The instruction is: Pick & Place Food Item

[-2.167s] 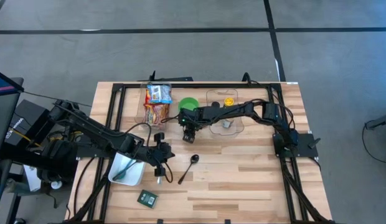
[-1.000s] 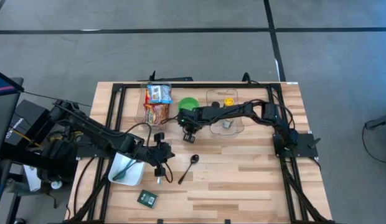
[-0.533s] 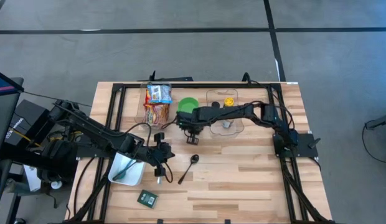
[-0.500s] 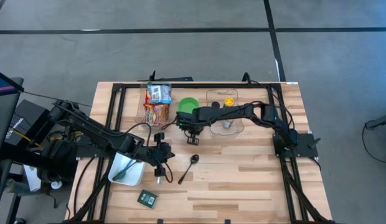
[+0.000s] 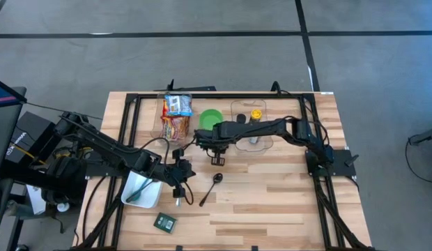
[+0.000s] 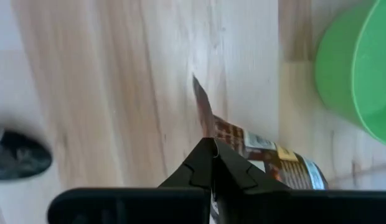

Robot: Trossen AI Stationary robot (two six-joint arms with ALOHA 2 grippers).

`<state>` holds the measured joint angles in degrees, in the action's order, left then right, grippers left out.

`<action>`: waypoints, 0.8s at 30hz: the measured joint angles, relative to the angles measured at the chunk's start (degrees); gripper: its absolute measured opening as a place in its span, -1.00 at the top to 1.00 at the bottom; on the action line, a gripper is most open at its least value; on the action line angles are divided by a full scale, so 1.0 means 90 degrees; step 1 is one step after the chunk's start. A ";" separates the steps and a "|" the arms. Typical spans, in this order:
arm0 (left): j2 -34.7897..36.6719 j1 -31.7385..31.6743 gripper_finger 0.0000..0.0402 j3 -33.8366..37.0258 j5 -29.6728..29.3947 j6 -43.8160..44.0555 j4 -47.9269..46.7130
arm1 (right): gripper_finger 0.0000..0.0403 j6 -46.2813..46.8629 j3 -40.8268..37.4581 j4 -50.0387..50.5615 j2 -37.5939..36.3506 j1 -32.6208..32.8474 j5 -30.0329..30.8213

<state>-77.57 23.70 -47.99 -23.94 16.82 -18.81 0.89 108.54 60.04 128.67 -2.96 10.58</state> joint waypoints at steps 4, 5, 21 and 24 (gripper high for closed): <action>-0.0001 0.0000 1.00 0.0000 0.0000 0.0000 0.0000 | 1.00 0.0003 0.0188 0.0535 -0.0006 0.0144 0.0165; -0.0002 0.0000 1.00 0.0000 0.0000 0.0000 0.0000 | 1.00 0.0002 0.0228 0.0669 -0.0006 0.0176 0.0168; 0.0000 0.0000 1.00 0.0000 0.0000 0.0000 0.0102 | 1.00 0.0022 0.0725 0.1962 -0.0016 0.0918 0.0529; -0.0001 0.0000 1.00 0.0000 0.0001 0.0000 0.0100 | 1.00 0.0124 0.0725 0.2186 -0.0016 0.1057 0.0548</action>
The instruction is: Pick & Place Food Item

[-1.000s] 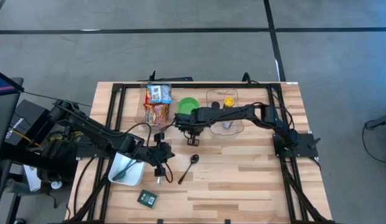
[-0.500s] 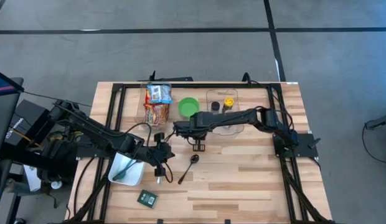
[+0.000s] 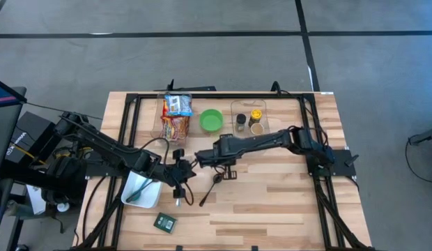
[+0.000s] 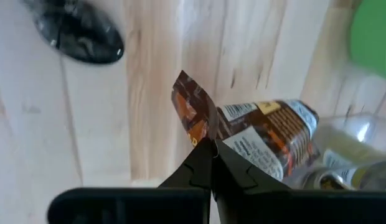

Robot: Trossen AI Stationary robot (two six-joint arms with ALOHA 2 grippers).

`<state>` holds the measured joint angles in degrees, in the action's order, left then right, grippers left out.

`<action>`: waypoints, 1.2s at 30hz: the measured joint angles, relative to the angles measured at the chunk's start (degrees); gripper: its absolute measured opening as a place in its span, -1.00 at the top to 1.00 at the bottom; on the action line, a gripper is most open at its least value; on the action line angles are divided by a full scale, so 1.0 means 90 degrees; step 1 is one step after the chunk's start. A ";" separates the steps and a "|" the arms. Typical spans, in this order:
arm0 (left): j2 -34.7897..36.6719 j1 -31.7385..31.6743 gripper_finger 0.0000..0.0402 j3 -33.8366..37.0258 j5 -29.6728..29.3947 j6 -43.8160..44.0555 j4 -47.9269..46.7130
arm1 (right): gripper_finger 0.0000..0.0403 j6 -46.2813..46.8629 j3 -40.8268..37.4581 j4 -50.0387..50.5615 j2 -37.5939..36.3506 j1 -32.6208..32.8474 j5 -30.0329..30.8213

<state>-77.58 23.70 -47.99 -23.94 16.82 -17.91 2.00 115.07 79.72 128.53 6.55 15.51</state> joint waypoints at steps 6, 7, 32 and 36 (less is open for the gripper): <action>0.0000 0.0000 1.00 0.0000 0.0091 0.0000 -0.0027 | 1.00 0.0115 0.0000 0.0311 0.0000 0.0240 0.0009; 0.0002 0.0000 1.00 0.0000 0.0206 0.0000 -0.0045 | 1.00 0.0114 0.0000 0.0310 0.0000 0.0281 0.0010; 0.0002 0.0083 1.00 0.0000 0.0642 0.0016 -0.0126 | 1.00 0.0456 0.0000 0.0754 0.0000 0.1365 -0.0020; 0.0002 0.0070 1.00 0.0000 0.0421 0.0016 -0.0117 | 1.00 0.0456 0.0000 0.0745 0.0000 0.1557 -0.0007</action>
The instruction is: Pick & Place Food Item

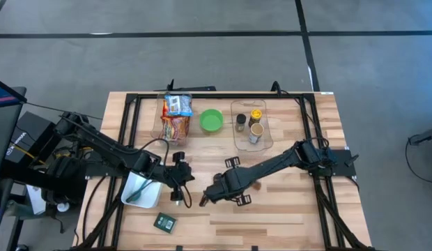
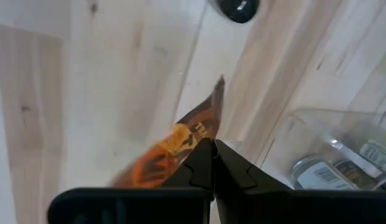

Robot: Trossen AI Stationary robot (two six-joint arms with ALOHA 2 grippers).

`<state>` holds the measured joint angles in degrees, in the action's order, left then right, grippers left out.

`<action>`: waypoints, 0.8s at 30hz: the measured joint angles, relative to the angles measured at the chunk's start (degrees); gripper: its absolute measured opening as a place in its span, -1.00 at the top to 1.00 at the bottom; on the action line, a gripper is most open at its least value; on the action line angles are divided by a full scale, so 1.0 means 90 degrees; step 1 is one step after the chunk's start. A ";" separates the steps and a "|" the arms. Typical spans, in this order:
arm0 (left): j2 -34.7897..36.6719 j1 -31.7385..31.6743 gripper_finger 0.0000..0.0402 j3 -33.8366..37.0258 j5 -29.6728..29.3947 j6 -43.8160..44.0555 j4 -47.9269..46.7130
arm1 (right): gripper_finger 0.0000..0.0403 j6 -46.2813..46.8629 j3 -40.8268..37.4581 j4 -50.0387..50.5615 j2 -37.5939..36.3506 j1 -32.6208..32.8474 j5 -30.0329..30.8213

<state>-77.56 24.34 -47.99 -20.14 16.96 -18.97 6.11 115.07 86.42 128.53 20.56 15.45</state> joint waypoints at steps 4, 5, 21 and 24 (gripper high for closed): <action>0.0000 0.0000 1.00 0.0000 -0.0128 -0.0001 0.0030 | 1.00 -0.0002 0.0000 -0.0006 0.0000 0.0140 0.0004; 0.0000 0.0000 1.00 0.0000 -0.0138 -0.0001 0.0039 | 1.00 -0.0002 0.0000 -0.0005 0.0000 0.0159 0.0004; 0.0000 0.0002 1.00 0.0000 -0.0595 -0.0191 0.0419 | 1.00 -0.0056 0.0000 0.0013 0.0000 0.0099 -0.0377; 0.0000 0.0000 1.00 0.0000 -0.1251 -0.0314 0.0503 | 1.00 -0.0056 0.0000 0.0013 0.0000 0.0060 -0.0377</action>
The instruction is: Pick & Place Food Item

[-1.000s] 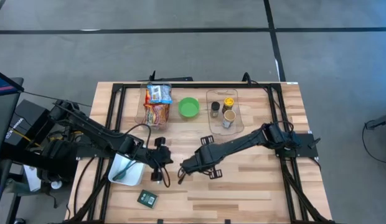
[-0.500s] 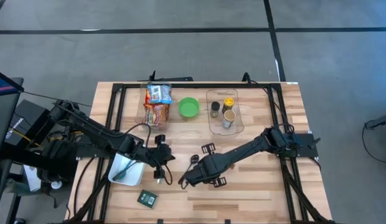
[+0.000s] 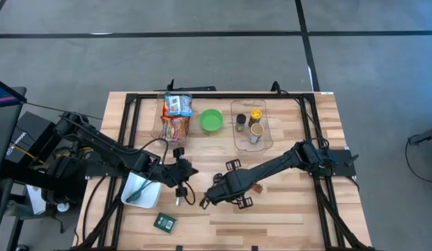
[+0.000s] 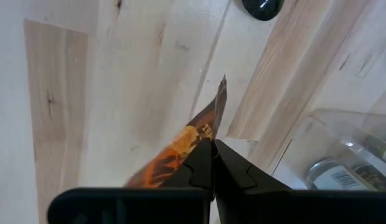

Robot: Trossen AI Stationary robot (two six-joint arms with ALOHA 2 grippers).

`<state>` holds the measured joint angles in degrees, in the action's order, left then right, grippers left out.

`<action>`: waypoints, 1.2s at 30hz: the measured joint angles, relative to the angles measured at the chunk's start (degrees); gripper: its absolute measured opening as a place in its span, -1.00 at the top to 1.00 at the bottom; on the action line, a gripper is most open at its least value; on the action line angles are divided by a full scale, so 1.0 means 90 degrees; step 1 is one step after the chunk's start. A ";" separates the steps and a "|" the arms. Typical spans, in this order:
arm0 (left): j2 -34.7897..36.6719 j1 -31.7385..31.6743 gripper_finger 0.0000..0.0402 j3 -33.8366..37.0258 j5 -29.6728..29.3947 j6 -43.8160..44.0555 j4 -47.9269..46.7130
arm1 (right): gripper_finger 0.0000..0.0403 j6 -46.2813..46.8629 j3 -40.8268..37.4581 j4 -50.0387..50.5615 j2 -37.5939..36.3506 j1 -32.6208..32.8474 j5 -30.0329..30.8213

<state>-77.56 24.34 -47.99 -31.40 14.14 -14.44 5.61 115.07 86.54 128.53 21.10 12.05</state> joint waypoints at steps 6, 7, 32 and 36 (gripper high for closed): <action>0.0000 0.0000 1.00 0.0000 -0.0636 -0.0217 0.0320 | 1.00 0.0042 0.0000 -0.0002 0.0000 -0.0027 0.0000; 0.0000 0.0000 1.00 0.0000 -0.0636 -0.0234 0.0325 | 1.00 0.0046 0.0000 0.0000 0.0000 -0.0018 -0.0002; 0.0000 0.0000 1.00 0.0000 -0.0635 -0.0234 0.0328 | 1.00 0.1099 -0.0002 0.0386 -0.1220 0.0491 0.0922; 0.0000 0.0000 1.00 0.0000 -0.0634 -0.0234 0.0328 | 1.00 0.1345 -0.0002 0.0386 -0.1714 0.0552 0.1356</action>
<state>-77.56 24.34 -47.99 -37.10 12.03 -11.49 17.71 115.04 90.02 113.10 26.07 24.26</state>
